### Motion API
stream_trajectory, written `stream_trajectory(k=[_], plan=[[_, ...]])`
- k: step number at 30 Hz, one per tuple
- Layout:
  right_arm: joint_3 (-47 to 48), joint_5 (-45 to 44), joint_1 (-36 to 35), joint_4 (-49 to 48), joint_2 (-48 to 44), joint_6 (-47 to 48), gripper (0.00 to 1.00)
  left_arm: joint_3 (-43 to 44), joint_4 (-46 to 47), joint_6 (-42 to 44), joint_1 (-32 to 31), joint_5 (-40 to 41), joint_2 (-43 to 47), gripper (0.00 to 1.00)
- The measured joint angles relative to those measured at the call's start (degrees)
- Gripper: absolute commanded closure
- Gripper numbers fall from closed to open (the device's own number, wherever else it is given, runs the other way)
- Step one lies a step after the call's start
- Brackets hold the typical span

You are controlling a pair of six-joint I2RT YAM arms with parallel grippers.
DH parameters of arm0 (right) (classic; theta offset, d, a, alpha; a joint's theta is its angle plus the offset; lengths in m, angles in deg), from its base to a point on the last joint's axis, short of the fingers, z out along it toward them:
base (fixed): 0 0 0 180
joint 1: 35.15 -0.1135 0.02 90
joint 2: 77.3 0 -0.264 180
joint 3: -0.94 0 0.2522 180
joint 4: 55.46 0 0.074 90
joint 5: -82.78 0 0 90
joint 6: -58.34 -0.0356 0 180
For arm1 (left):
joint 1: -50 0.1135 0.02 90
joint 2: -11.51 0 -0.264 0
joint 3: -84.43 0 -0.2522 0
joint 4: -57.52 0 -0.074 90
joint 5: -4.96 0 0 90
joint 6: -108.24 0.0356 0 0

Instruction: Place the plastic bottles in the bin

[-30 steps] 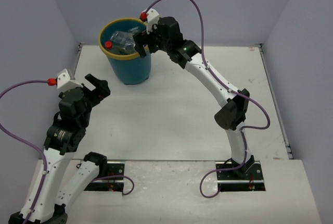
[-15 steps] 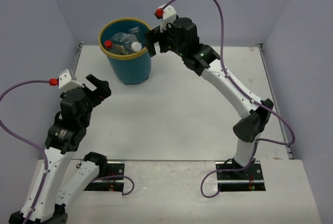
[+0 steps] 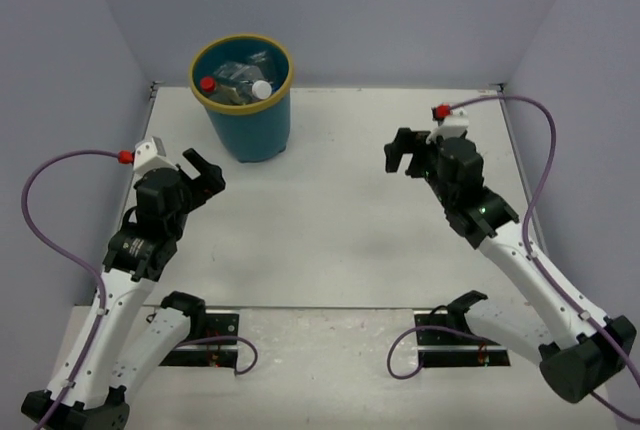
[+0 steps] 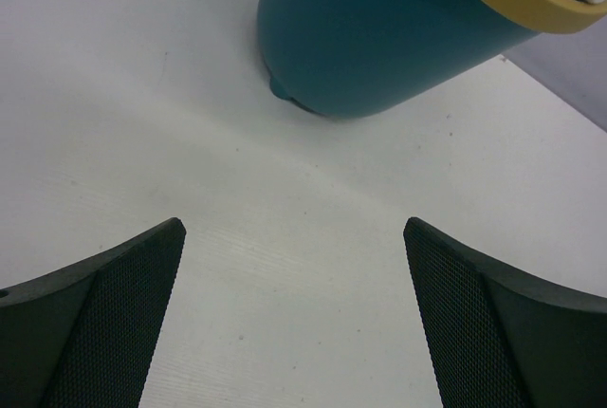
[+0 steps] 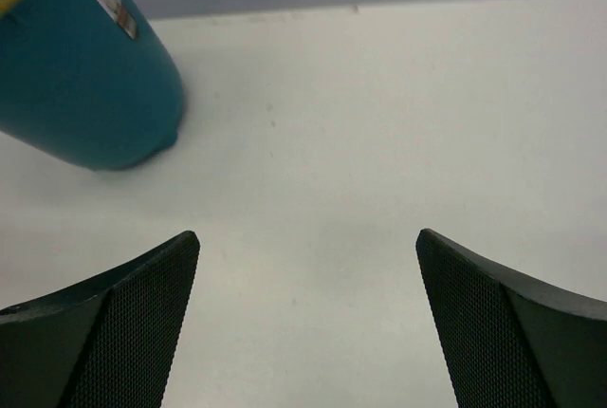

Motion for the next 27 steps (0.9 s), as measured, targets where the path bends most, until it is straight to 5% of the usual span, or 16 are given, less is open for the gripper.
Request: stream_trajectory(k=[10, 27], plan=[[-25.3, -6.2, 0.1, 1.1, -20.2, -12.5, 0.01, -5.7, 2.3, -0.1, 0.0, -1.4, -2.3, 0.00], [-27.3, -11.4, 0.1, 4.2, -25.0, -19.2, 0.01, -6.7, 4.2, -0.5, 0.0, -1.9, -3.1, 0.00]])
